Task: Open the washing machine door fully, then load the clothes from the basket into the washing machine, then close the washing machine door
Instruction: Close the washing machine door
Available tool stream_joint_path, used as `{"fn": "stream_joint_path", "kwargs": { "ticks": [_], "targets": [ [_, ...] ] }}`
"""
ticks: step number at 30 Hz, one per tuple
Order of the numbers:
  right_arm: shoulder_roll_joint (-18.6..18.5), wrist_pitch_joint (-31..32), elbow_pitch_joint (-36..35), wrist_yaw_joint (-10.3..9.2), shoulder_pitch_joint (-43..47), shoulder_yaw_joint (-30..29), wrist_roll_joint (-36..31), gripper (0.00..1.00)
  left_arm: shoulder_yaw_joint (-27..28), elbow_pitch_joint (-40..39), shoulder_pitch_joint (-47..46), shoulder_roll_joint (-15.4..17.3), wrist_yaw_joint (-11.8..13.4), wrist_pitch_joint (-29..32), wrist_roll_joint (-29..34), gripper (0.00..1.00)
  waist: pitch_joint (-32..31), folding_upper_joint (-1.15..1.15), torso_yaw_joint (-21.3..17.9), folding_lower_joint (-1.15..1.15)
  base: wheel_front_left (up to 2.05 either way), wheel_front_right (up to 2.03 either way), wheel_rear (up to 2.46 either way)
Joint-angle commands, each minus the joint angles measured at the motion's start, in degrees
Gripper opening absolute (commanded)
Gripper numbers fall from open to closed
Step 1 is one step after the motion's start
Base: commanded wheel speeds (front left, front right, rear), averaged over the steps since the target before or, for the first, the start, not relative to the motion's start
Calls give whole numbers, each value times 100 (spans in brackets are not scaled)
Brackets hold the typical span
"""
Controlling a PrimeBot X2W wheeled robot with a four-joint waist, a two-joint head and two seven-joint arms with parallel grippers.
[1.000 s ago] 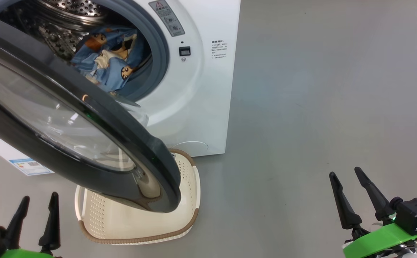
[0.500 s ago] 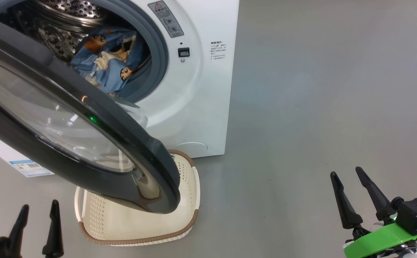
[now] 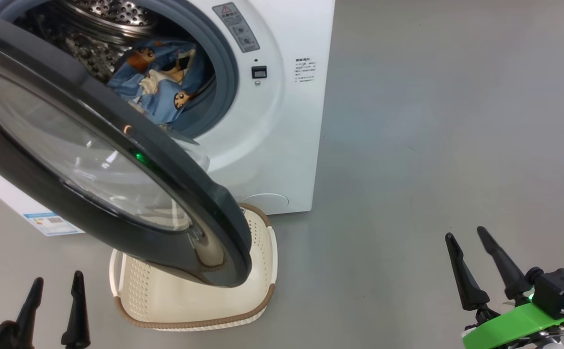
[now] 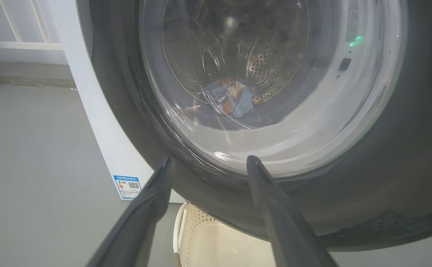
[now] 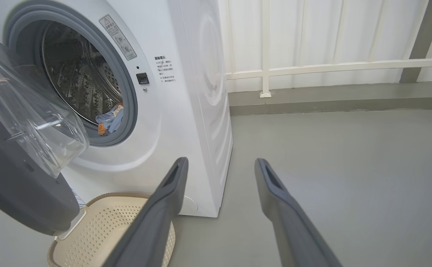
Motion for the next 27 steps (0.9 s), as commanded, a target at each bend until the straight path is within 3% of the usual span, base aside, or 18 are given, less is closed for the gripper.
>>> {"fn": "stream_joint_path", "kwargs": {
  "ticks": [1,2,3,18,27],
  "targets": [
    [-77,-28,-173,9,-56,177,-57,27,214,-137,-128,70,-8,-37,66,100,0,0,48,0,0,0,0],
    [-73,-28,-194,9,-91,204,-53,10,214,-140,-134,58,-8,-37,68,100,-2,0,68,0,0,0,0],
    [-67,-28,-216,9,-127,234,-55,0,220,-141,-138,44,-8,-37,70,100,-7,0,89,0,0,0,0],
    [118,-28,-1030,9,-954,1060,-210,0,87,-189,-247,-66,-8,-37,73,100,-141,0,510,0,0,0,0],
    [162,-28,-1774,9,-1208,1946,-390,0,15,-279,-242,-99,-8,-37,89,100,-201,0,742,0,0,0,0]
  ]
}}
